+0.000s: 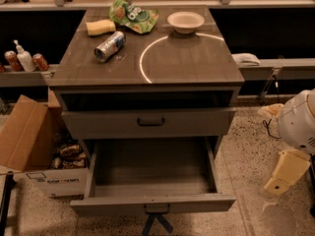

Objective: Close middle drawer

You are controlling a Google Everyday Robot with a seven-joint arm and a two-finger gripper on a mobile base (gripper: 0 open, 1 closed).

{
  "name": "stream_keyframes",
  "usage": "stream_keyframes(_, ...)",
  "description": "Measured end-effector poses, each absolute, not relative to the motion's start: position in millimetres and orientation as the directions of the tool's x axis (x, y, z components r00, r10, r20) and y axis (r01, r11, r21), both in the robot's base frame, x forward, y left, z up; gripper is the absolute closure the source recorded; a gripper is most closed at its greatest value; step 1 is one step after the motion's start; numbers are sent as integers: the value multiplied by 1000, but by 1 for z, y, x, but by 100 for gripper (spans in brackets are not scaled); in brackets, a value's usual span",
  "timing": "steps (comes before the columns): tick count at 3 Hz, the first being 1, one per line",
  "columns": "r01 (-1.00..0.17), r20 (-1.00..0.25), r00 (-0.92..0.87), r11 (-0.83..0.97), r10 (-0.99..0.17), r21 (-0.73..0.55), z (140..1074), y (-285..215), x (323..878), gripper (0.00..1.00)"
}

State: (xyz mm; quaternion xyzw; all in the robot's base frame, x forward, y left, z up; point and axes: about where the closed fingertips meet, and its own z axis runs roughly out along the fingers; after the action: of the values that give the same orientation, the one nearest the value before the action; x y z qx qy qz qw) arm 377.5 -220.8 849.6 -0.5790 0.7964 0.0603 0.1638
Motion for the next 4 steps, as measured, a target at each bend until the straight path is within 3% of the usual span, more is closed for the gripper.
stream_keyframes(2, -948, -334, -268, 309, -904, -76, 841, -218, 378, 0)
stream_keyframes(4, -949, -397, -310, 303, -864, 82, 777, -190, 361, 0)
